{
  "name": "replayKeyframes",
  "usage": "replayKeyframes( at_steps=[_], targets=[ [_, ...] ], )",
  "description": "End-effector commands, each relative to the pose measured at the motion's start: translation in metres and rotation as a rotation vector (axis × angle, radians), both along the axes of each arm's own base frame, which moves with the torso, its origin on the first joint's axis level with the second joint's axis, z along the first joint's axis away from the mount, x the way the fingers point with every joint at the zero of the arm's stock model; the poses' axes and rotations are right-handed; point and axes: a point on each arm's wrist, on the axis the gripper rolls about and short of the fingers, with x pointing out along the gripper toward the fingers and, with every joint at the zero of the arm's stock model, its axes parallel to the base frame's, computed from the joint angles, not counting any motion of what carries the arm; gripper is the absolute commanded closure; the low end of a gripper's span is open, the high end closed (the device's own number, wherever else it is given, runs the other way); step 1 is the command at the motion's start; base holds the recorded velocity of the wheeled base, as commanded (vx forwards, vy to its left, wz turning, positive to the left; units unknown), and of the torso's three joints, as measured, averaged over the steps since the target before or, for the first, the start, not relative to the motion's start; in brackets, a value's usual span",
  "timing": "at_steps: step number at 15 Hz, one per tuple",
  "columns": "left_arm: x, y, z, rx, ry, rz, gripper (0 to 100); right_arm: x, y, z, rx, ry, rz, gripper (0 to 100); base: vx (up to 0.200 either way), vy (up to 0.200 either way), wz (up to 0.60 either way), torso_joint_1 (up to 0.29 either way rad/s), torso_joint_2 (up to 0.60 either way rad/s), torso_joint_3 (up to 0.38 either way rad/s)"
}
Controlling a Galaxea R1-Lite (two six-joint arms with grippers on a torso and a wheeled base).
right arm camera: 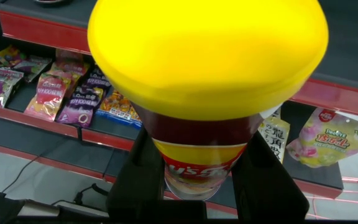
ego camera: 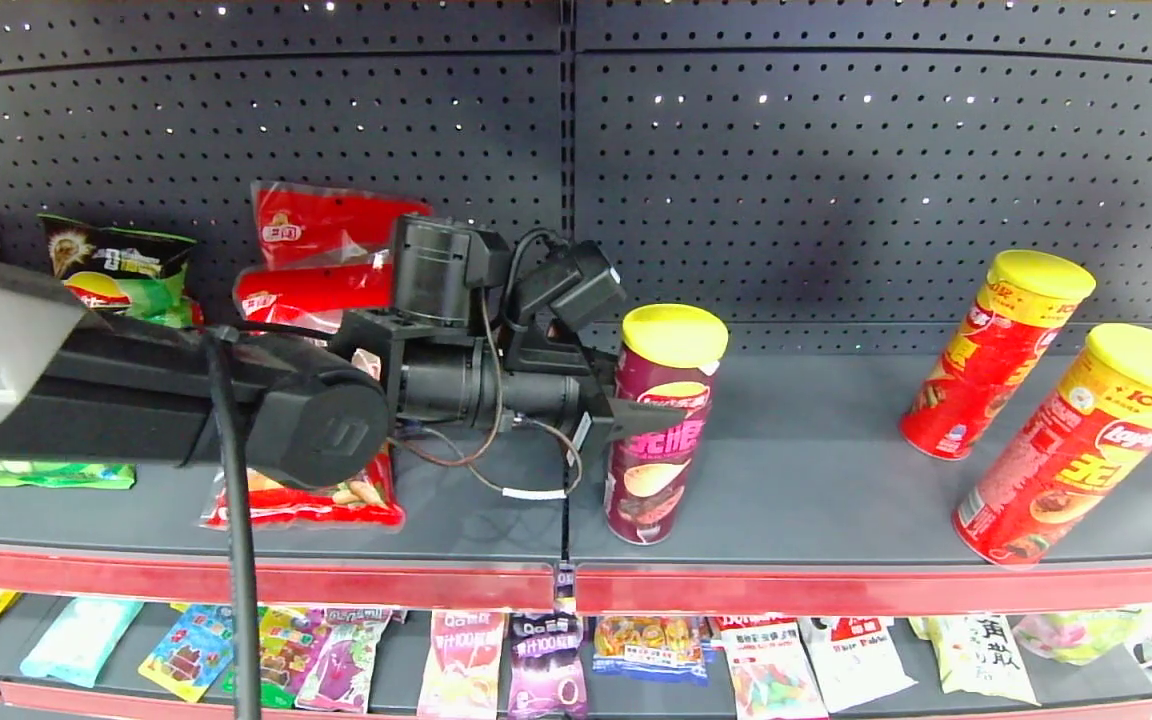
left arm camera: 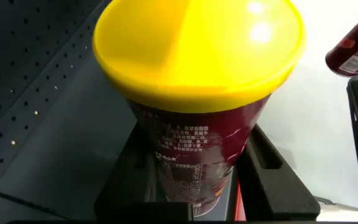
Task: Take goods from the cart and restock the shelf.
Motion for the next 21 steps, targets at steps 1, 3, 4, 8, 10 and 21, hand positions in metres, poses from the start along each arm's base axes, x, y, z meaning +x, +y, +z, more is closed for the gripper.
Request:
replayKeyframes(
  at_steps=[1,3,4,8,10,21],
  targets=[
    [-0.003,0.003,-0.01,0.011,0.018,0.004,100,0.0,0.0,0.0,-0.001,0.003,0.0,100,0.0,0.0,0.0,0.0,0.0,0.0],
    [-0.007,0.005,-0.01,0.009,0.02,0.005,100,0.001,0.0,-0.002,-0.003,0.01,0.0,100,0.0,0.0,0.0,0.0,0.0,0.0],
    [-0.007,0.006,-0.01,0.008,0.02,0.006,100,0.001,0.0,-0.002,-0.003,0.015,0.0,100,0.0,0.0,0.0,0.0,0.0,0.0],
    [-0.012,0.009,-0.002,-0.01,0.039,0.014,100,0.001,0.0,-0.002,-0.003,0.015,0.0,100,0.0,0.0,0.0,0.0,0.0,0.0],
    [-0.014,0.01,0.0,-0.014,0.035,0.015,100,0.002,0.0,-0.002,-0.004,0.016,0.0,100,0.0,0.0,0.0,0.0,0.0,0.0],
    [-0.02,0.015,-0.01,-0.021,0.101,0.041,100,0.002,0.0,-0.001,-0.003,0.012,0.002,100,0.0,0.0,0.0,0.0,0.0,0.0]
  ],
)
